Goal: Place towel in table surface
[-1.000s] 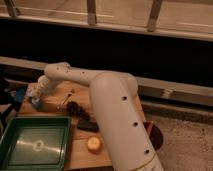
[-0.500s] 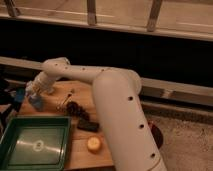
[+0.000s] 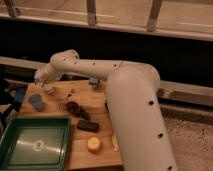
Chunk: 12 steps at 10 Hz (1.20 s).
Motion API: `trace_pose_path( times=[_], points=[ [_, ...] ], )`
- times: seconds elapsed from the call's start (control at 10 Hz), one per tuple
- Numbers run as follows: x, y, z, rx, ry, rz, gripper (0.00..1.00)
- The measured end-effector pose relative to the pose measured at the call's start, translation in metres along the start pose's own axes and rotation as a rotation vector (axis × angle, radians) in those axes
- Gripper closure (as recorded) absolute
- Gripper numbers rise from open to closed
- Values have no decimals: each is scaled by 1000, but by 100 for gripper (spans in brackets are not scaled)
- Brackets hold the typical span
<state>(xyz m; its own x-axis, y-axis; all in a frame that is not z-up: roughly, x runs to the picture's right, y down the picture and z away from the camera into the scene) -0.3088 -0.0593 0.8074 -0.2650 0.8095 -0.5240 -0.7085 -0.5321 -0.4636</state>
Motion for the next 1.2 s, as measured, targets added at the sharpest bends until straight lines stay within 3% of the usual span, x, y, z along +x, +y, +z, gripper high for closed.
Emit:
trace_pose_path(
  times=[0.5, 0.8, 1.2],
  points=[
    [-5, -72, -55, 23, -109, 167, 100],
    [-7, -91, -67, 34, -127, 224, 100],
    [-6, -91, -65, 43, -119, 221, 100]
  ],
)
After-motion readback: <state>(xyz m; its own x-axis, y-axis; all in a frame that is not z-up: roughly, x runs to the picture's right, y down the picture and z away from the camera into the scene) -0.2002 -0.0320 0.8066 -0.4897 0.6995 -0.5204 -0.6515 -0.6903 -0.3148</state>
